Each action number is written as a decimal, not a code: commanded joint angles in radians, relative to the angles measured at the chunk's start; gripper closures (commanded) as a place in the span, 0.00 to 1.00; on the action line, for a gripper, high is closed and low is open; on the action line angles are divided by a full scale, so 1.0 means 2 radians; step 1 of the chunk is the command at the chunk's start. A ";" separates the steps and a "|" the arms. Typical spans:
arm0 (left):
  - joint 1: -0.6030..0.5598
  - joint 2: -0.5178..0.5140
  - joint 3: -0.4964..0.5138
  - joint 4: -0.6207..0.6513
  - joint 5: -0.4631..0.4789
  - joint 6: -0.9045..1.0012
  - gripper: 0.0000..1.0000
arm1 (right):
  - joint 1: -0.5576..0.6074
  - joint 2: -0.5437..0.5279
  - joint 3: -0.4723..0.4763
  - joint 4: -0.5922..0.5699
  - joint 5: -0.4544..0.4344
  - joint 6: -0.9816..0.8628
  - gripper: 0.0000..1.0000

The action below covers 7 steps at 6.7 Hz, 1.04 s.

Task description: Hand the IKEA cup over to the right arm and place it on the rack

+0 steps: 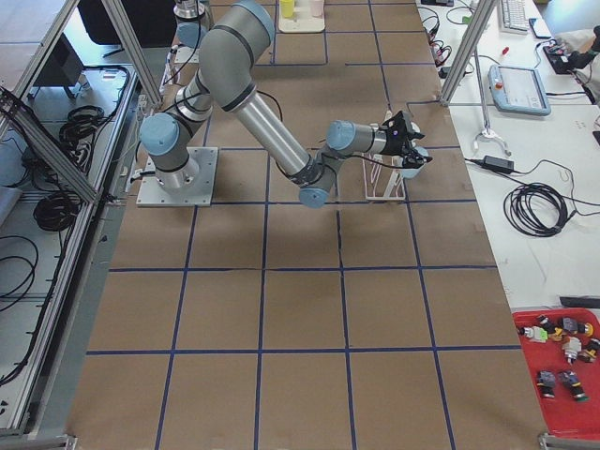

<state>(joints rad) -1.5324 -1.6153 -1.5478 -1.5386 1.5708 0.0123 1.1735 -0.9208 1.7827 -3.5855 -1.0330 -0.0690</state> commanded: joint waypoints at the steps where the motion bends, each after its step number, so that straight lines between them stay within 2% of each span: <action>1: 0.000 -0.001 0.000 0.001 0.000 0.000 0.01 | 0.000 -0.004 -0.002 0.003 0.000 0.001 0.00; 3: 0.000 0.000 0.000 0.001 0.000 0.000 0.01 | 0.000 -0.029 -0.005 0.022 -0.009 -0.002 0.00; 4: 0.000 -0.001 0.000 0.000 0.000 0.000 0.01 | 0.002 -0.062 -0.005 0.059 -0.008 -0.002 0.00; 7: 0.000 -0.001 0.000 0.000 0.000 0.000 0.01 | 0.006 -0.166 -0.002 0.254 -0.008 0.001 0.00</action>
<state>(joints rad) -1.5324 -1.6167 -1.5478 -1.5382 1.5708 0.0123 1.1827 -1.1723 1.7749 -3.2290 -1.0500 -0.0668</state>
